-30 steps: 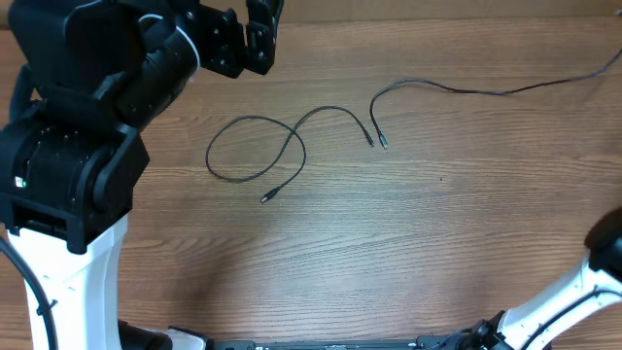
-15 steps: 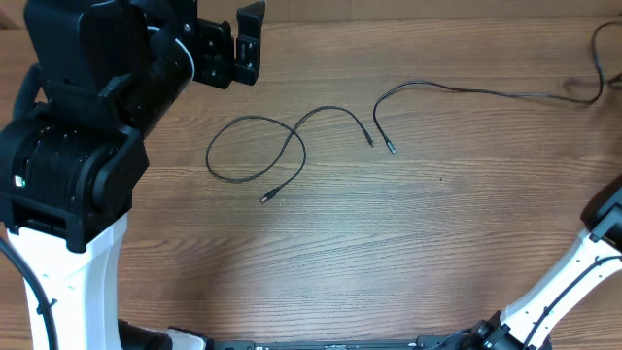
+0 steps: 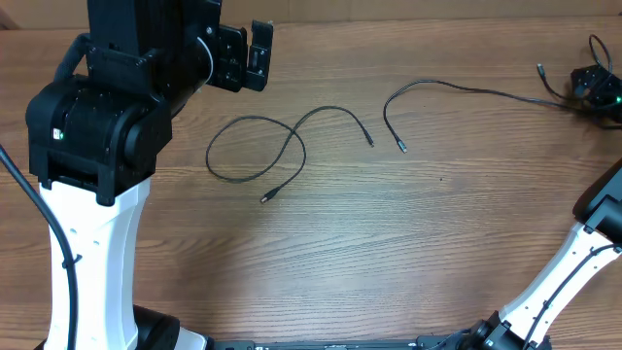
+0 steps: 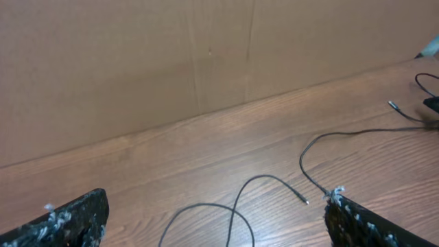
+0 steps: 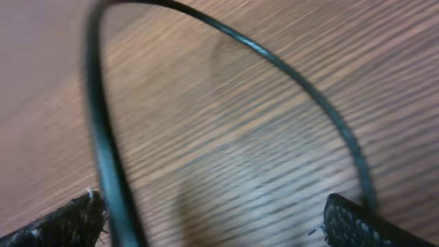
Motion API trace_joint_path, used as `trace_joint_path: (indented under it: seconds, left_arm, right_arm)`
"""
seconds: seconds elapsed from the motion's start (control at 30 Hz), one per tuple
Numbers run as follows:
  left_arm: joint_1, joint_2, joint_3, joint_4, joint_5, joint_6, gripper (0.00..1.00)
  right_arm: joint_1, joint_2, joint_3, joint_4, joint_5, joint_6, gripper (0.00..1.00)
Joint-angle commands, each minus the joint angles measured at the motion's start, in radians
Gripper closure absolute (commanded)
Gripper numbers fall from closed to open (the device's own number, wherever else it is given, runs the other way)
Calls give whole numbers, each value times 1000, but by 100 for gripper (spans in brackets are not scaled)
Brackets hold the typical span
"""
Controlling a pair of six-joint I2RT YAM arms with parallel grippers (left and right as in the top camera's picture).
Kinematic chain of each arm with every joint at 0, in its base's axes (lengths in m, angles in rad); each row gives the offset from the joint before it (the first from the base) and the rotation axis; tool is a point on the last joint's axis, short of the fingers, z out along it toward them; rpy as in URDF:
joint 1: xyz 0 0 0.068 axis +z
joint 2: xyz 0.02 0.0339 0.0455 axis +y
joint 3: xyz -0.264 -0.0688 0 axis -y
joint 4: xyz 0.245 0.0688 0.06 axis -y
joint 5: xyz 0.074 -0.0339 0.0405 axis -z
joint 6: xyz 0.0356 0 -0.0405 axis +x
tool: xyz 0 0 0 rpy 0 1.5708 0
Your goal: Untangle cables
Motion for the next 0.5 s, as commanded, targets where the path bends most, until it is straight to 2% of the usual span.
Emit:
trace_joint_path:
  seconds: [0.0, 0.1, 0.2, 0.4, 0.47]
  left_arm:
    - [-5, 0, 2, 1, -13, 15, 0]
    - [-5, 0, 2, -3, -13, 15, 0]
    - [-5, 0, 2, -11, -13, 15, 0]
    - [-5, 0, 2, -20, -13, 16, 0]
    - [-5, 0, 2, -21, -13, 16, 0]
  right_arm:
    - [12, -153, 10, 17, -87, 4, 0]
    - [48, -317, 19, -25, 10, 24, 0]
    - [75, -418, 19, -114, 132, 133, 0]
    - [150, -496, 19, -379, 14, 208, 0]
    - [189, -493, 14, -464, 16, 304, 2]
